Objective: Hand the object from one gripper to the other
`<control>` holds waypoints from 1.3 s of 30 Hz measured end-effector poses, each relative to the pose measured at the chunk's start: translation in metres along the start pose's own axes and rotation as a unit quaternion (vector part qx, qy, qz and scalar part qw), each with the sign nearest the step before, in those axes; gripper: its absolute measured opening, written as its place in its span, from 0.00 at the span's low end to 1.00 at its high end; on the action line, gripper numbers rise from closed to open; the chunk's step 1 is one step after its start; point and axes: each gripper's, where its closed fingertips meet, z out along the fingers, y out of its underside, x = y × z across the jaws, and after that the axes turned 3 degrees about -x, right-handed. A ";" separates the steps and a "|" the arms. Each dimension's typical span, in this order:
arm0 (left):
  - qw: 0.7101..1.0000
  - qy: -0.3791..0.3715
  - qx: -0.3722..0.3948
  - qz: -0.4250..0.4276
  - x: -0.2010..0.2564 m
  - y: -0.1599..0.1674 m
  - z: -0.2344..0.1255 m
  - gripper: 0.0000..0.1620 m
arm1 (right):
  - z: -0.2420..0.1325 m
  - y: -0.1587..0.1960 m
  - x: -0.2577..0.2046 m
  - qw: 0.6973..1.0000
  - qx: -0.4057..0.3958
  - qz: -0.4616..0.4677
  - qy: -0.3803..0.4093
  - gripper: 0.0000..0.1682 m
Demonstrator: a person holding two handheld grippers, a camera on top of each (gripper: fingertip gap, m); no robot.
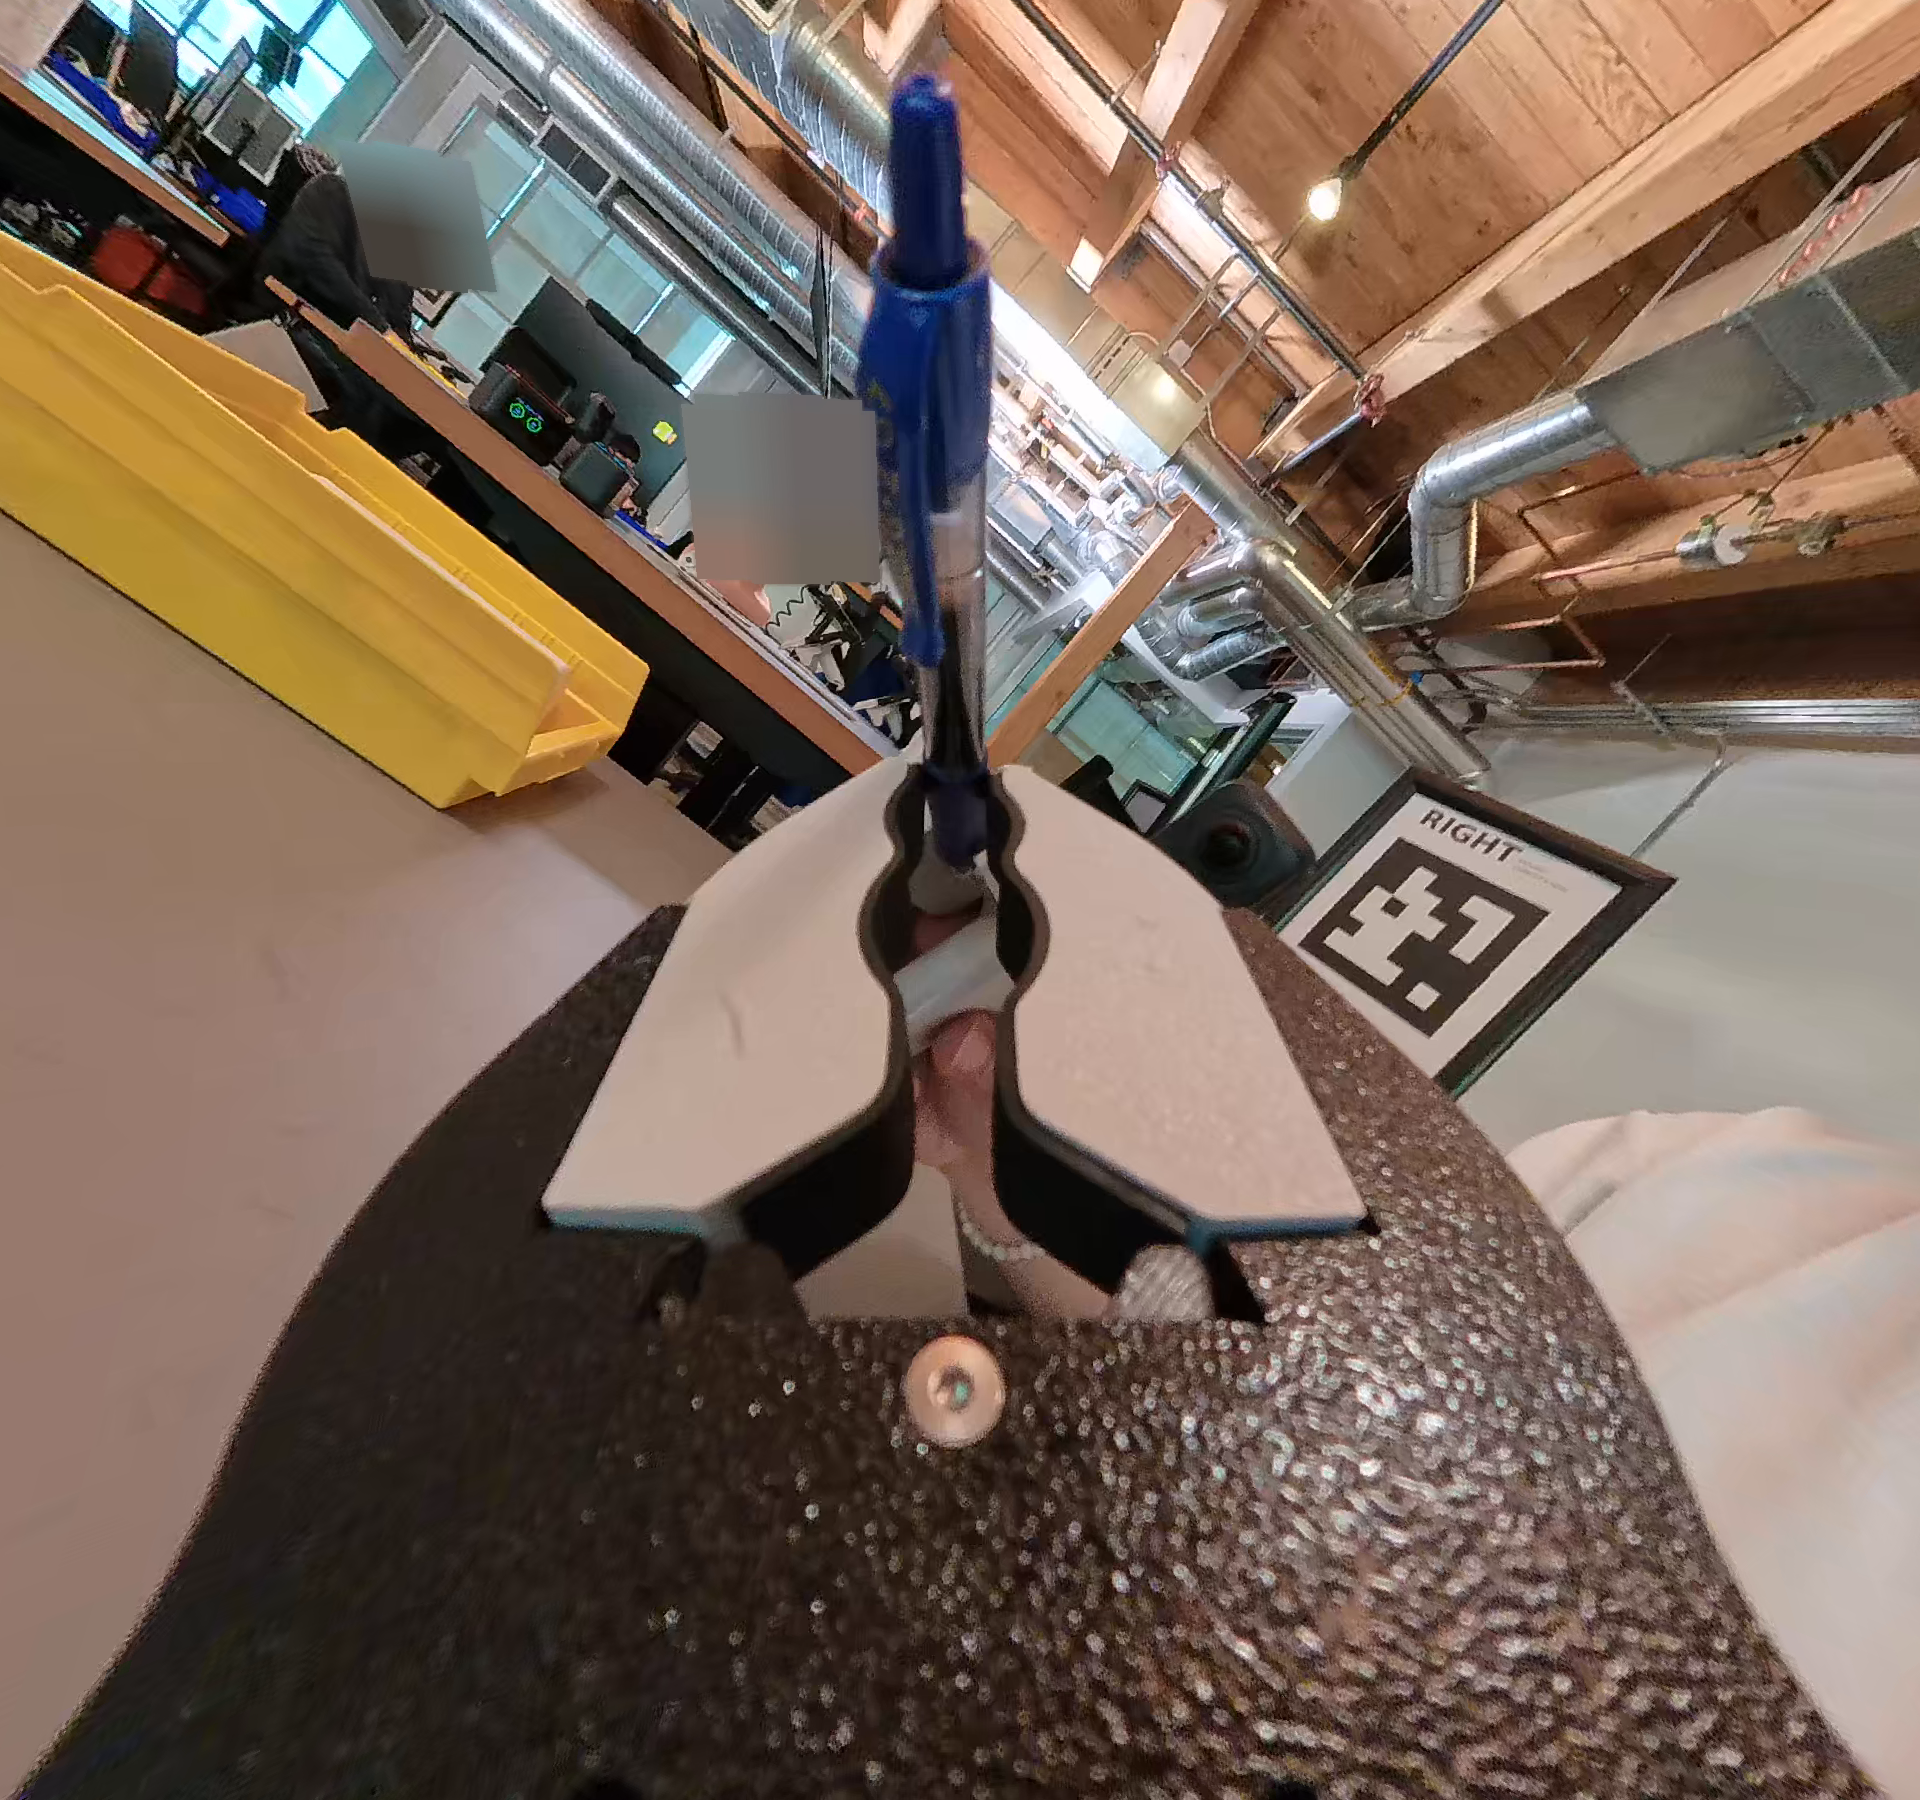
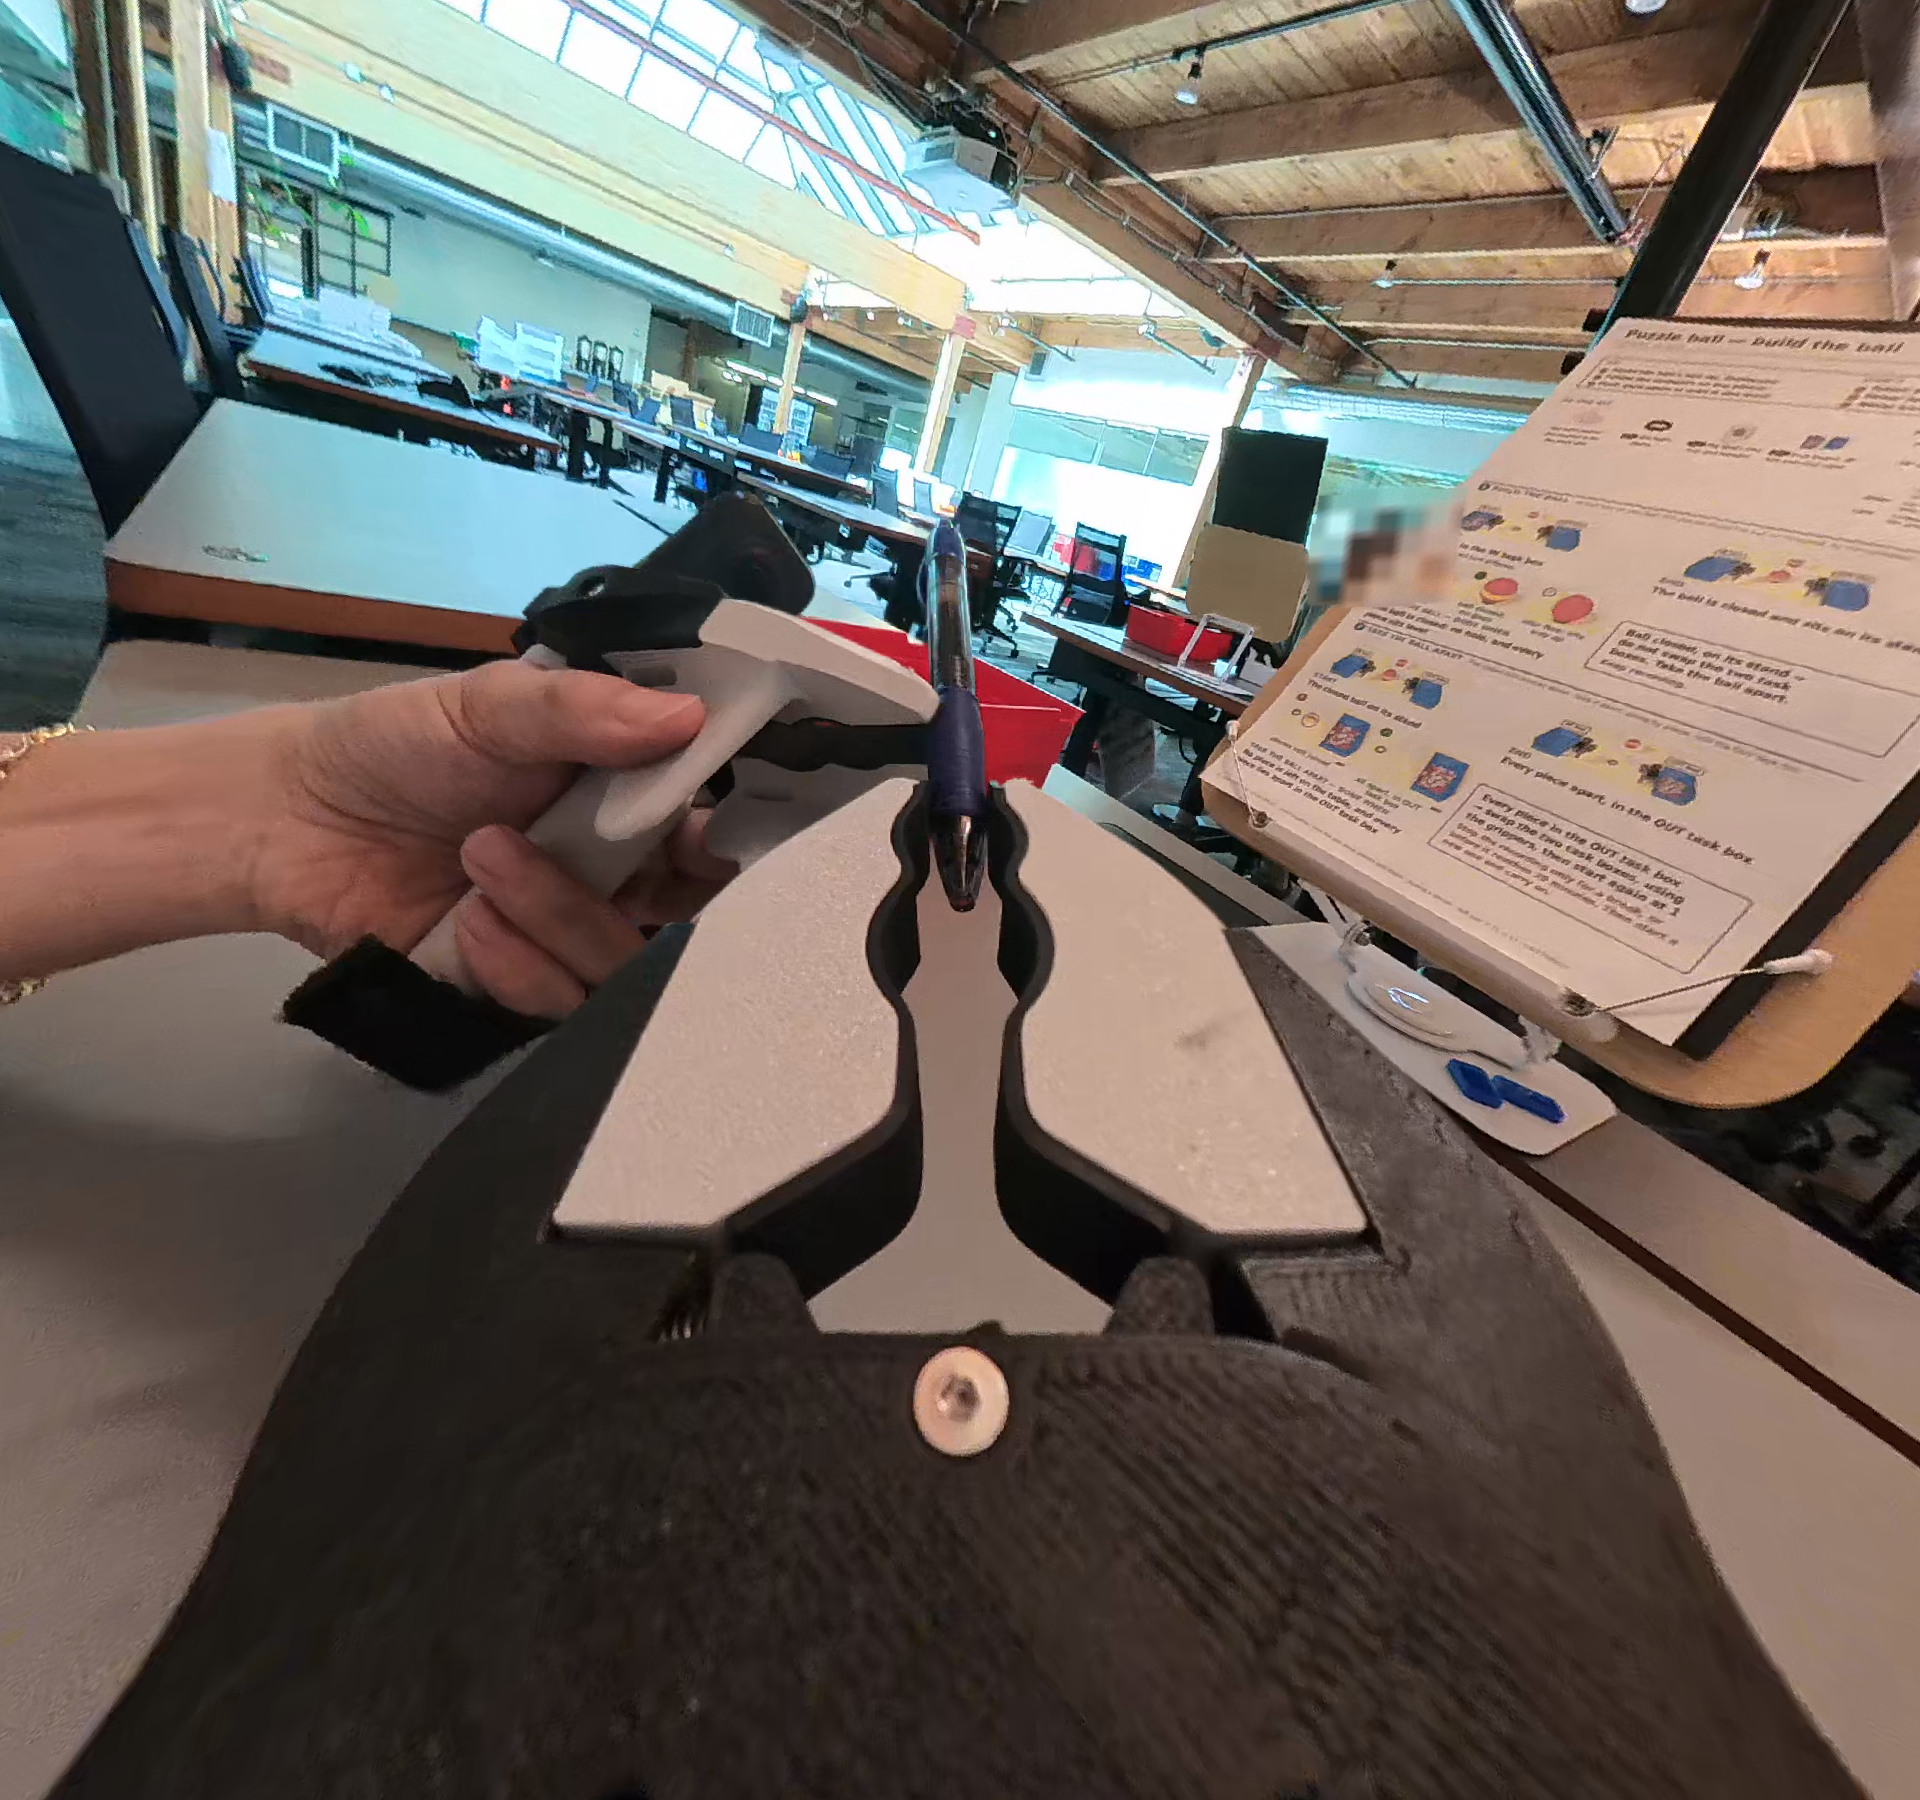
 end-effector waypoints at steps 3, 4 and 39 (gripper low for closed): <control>0.998 -0.017 -0.023 0.056 0.001 0.002 0.001 0.07 | -0.003 -0.002 0.001 1.000 -0.012 0.006 -0.022 0.06; 0.995 -0.034 -0.035 0.092 -0.001 0.003 0.000 0.09 | -0.005 -0.004 0.001 0.999 -0.012 0.012 -0.032 0.06; 0.799 -0.061 -0.248 0.544 -0.019 0.051 -0.041 0.17 | -0.033 0.001 0.006 0.922 -0.057 0.311 -0.222 0.05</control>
